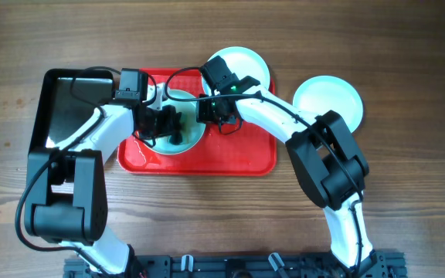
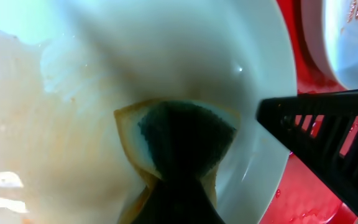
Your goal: Clean dirty plates on tray and stack at the side
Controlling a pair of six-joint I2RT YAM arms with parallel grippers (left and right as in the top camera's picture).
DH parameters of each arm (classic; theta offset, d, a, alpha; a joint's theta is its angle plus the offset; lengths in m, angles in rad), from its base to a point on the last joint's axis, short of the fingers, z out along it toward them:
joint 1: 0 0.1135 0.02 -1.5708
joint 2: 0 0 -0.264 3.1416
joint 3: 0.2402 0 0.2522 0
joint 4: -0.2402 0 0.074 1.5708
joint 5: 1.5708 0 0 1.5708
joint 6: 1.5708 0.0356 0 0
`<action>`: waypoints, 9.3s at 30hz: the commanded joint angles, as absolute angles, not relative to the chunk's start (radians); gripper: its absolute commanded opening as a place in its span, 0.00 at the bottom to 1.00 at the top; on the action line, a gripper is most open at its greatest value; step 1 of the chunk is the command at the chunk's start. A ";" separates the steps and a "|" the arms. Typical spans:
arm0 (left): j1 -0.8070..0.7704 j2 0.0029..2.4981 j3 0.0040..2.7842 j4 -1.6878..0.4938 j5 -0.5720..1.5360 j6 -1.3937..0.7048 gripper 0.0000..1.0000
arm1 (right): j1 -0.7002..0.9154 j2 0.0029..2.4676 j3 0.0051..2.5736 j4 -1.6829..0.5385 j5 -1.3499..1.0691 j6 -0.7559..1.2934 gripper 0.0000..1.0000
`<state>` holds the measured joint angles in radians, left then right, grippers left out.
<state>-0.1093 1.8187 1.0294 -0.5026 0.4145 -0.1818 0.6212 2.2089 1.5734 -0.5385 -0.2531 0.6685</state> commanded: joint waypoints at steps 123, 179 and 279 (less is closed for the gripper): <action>0.269 1.960 1.216 -0.556 0.005 -0.186 0.04 | 0.623 2.300 1.576 -0.491 -0.342 0.733 0.04; -0.081 2.080 1.276 -0.651 -0.258 -0.559 0.04 | 0.617 2.300 1.576 -0.488 -0.373 0.714 0.04; 0.277 1.829 1.639 -1.069 0.141 -0.295 0.04 | 1.045 1.907 1.698 -0.062 1.343 -0.538 0.04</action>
